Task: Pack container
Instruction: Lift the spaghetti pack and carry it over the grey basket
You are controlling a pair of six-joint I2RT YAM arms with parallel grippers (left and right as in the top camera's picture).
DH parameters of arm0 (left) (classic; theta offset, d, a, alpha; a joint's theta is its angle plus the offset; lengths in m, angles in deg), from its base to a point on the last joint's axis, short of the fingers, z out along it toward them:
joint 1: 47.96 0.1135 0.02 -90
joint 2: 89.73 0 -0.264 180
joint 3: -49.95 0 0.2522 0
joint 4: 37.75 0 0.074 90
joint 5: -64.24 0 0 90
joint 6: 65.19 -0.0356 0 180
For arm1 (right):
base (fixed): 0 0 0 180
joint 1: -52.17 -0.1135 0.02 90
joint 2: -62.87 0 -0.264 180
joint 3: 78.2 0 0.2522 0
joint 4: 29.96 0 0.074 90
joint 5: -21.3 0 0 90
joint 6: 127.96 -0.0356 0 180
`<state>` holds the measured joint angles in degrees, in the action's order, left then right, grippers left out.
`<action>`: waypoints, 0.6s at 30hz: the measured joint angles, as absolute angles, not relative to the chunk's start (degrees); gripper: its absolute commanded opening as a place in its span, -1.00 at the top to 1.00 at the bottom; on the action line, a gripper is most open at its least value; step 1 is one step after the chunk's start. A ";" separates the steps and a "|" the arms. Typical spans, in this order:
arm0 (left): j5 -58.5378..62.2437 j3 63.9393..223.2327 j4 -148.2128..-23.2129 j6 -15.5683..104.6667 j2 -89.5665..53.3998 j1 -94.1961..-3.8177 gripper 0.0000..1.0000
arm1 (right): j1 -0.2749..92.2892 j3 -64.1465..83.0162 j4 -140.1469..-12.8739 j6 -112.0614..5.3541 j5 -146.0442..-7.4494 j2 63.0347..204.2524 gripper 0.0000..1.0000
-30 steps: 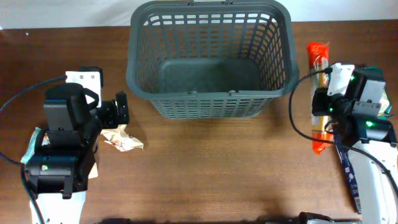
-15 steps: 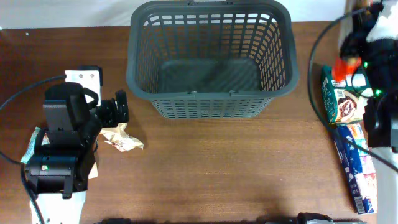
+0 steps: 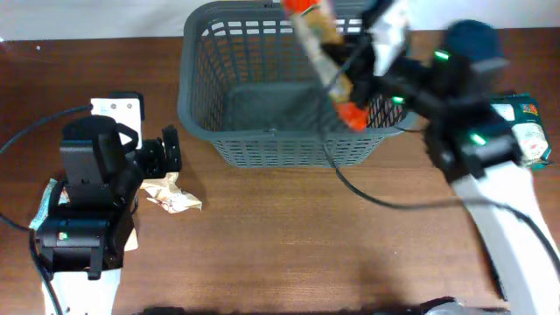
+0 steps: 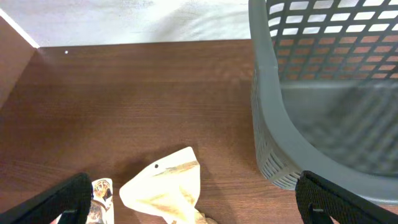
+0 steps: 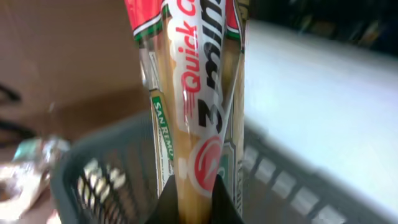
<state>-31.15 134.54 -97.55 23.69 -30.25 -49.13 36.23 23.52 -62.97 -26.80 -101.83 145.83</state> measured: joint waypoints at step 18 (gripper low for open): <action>-31.15 134.54 -97.57 23.69 -30.27 -49.13 -0.99 | 36.31 23.48 -63.95 -19.93 -116.76 154.03 0.92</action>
